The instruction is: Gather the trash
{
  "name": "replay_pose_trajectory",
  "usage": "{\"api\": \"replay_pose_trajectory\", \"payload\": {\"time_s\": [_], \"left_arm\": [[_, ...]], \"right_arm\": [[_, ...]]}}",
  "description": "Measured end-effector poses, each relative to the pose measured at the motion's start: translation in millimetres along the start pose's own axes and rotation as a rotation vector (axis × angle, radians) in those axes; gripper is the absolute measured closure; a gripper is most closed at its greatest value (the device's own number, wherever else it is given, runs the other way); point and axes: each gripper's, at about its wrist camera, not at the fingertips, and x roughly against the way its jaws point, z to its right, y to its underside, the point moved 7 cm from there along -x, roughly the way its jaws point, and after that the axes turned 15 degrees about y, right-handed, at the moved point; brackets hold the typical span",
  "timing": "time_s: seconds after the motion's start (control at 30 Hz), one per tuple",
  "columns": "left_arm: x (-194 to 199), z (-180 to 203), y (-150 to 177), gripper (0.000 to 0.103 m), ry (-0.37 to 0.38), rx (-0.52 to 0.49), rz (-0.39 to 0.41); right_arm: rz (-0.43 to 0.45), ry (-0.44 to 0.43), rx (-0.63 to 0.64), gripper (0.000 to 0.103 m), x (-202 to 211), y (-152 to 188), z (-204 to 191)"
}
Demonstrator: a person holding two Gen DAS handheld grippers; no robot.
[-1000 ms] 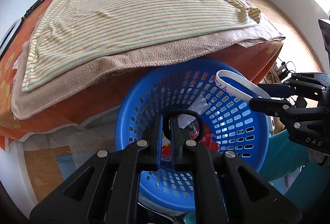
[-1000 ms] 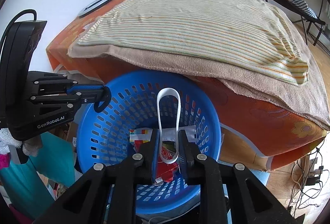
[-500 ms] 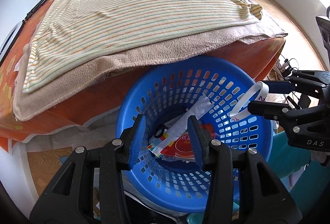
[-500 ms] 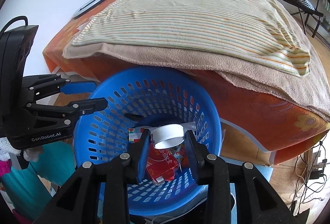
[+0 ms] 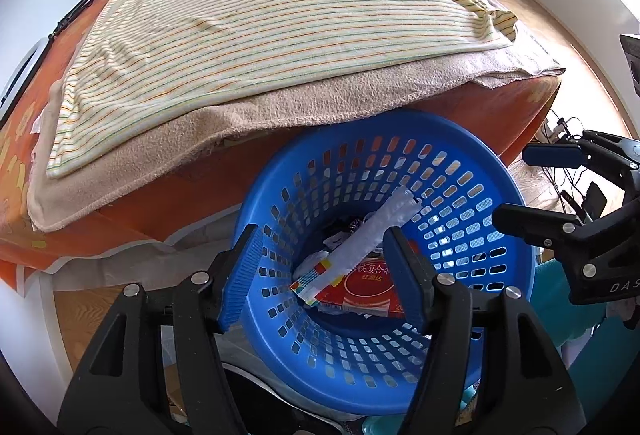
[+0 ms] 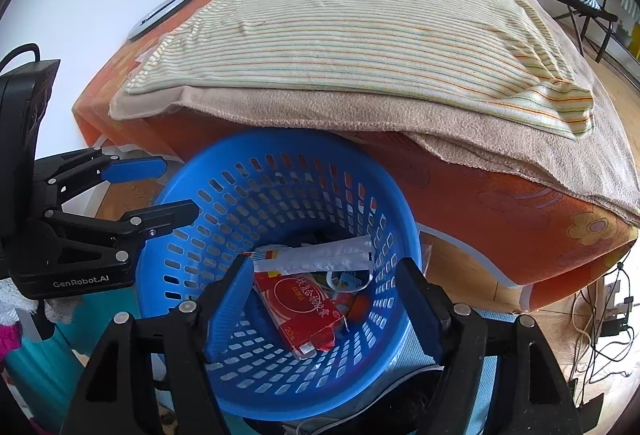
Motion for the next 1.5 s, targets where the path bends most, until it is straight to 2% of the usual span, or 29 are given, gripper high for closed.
{"api": "replay_pose_trajectory", "payload": {"time_s": [0.13, 0.23, 0.83, 1.2, 1.4, 1.47, 1.5], "left_arm": [[-0.1, -1.4, -0.4, 0.038, -0.002, 0.006, -0.002], [1.3, -1.9, -1.6, 0.032, -0.002, 0.012, 0.006], [30.1, -10.3, -21.7, 0.032, -0.024, 0.043, 0.112], [51.7, -10.8, -43.3, 0.032, -0.046, 0.042, 0.162], [73.4, -11.9, -69.6, 0.032, -0.061, 0.041, 0.212], [81.8, -12.0, -79.8, 0.027, -0.061, 0.041, 0.230], [86.1, -11.7, -85.1, 0.021, -0.056, 0.039, 0.241]], "right_arm": [[0.001, 0.016, -0.016, 0.017, 0.5, -1.8, 3.1], [-0.001, 0.023, -0.027, 0.017, 0.4, -2.3, 5.0], [0.045, 0.082, -0.076, 0.010, 11.6, -17.5, 14.5], [0.095, 0.121, -0.108, 0.008, 26.2, -40.8, 24.7], [0.136, 0.147, -0.112, 0.008, 41.1, -65.2, 31.3], [0.154, 0.149, -0.123, 0.008, 47.9, -75.7, 34.4], [0.163, 0.146, -0.129, 0.008, 51.4, -81.4, 36.5]]}}
